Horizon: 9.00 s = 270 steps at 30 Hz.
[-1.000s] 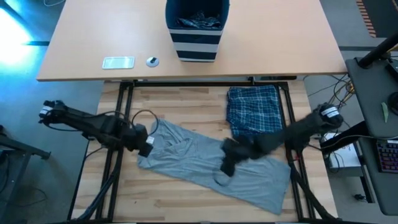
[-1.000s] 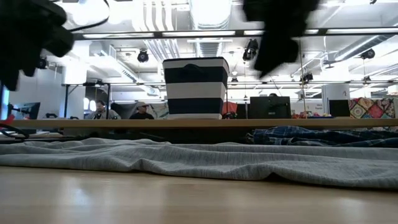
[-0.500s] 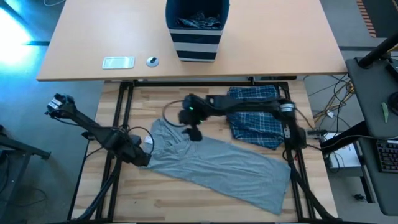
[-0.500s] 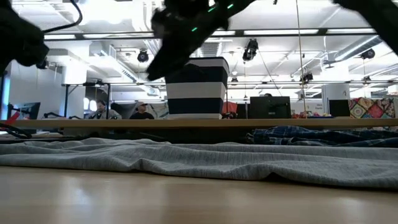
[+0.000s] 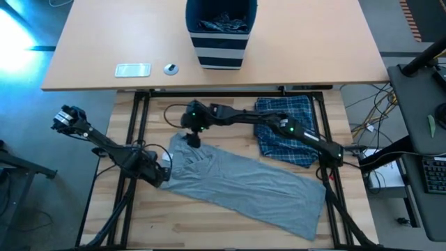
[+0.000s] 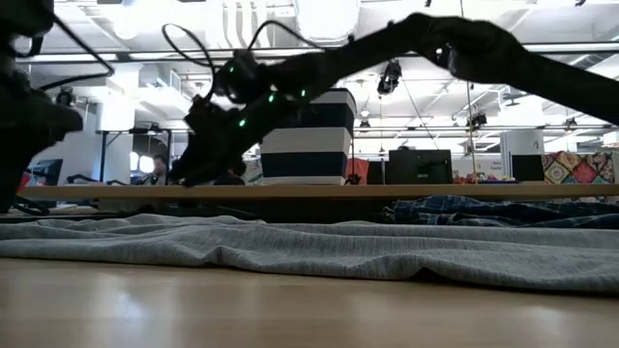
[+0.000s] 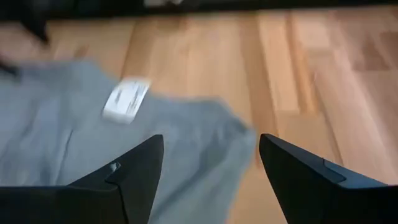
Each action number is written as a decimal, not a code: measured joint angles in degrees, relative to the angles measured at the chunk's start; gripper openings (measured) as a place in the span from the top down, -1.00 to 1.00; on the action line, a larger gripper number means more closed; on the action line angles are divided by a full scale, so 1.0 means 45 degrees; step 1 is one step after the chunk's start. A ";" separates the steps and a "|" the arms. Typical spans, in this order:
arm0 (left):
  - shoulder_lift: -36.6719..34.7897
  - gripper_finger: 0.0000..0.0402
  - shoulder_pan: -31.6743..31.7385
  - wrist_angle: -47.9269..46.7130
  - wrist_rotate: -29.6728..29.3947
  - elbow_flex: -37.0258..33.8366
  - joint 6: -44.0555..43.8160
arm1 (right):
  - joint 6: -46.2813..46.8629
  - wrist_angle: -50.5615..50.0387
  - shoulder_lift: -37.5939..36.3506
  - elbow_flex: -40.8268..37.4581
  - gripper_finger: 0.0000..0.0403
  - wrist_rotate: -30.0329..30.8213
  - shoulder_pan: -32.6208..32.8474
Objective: Fold Laundry from Bin
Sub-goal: Fold the gray shirt
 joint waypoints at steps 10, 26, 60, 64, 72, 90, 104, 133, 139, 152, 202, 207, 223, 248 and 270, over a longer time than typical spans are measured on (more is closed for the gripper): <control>0.0429 0.08 0.0000 0.1111 0.0010 -0.1244 -0.1056 | 0.1185 0.2798 0.1762 0.0026 -0.21 0.1442 -0.0034; 0.0639 0.20 -0.0019 0.1158 -0.1194 -0.1455 -0.1676 | 0.0521 0.3842 0.2573 0.0078 0.24 0.0602 -0.0021; -0.0139 1.00 0.2019 -0.0852 -0.4147 0.0645 -0.0253 | 0.0467 0.0780 -0.0234 0.0039 0.94 0.0967 -0.1948; 0.0404 1.00 0.2603 -0.2660 -0.4425 0.1793 0.0233 | 0.0066 0.0250 -0.0252 0.0044 0.94 0.0685 -0.1996; 0.0955 1.00 0.4314 -0.2989 -0.4552 0.2883 0.2938 | -0.0811 -0.0645 -0.1026 0.0039 0.94 0.0130 -0.2211; 0.4327 1.00 0.8703 -0.1191 -0.5450 0.3568 0.5346 | -0.1641 -0.1485 -0.0619 -0.0185 0.93 -0.0122 -0.2778; 0.3235 0.27 1.0599 -0.1672 -0.3341 0.3876 1.0646 | -0.1646 -0.1949 -0.0466 -0.0209 0.16 0.0457 -0.2997; 0.4479 0.55 1.0857 0.1542 -0.0977 0.2834 1.7260 | -0.1607 -0.2070 -0.0490 -0.0153 -0.02 0.0408 -0.3055; 0.4672 0.95 1.1791 0.2258 -0.0825 0.3273 1.8311 | -0.1607 -0.2203 -0.0514 -0.0146 -0.02 0.0423 -0.3055; 0.4672 0.95 1.4629 0.2239 -0.2401 0.3486 1.8589 | -0.1598 -0.2320 -0.0534 -0.0136 -0.02 0.0423 -0.3013; 0.4258 0.21 1.6611 0.3095 -0.0360 0.0862 1.9049 | 0.0952 -0.0114 -0.0434 -0.0121 -0.02 0.1817 -0.3261; 0.4279 0.58 1.6602 0.3371 -0.0451 0.0852 1.9145 | 0.2581 -0.0709 0.0185 0.0037 -0.02 0.1723 -0.3553; 0.4087 0.99 1.6420 0.3117 -0.0449 0.1929 2.0169 | 0.3781 -0.1071 0.0363 0.0095 -0.02 0.0067 -0.3862; 0.4117 1.00 0.9900 0.0603 0.0750 0.6389 1.7634 | -0.1043 -0.5829 -0.1946 -0.0015 -0.02 0.1014 -0.3883; 0.5935 0.73 0.6450 0.2867 0.0202 0.6142 1.6387 | 0.2369 -0.5607 -0.1962 -0.0636 -0.02 0.0449 -0.2717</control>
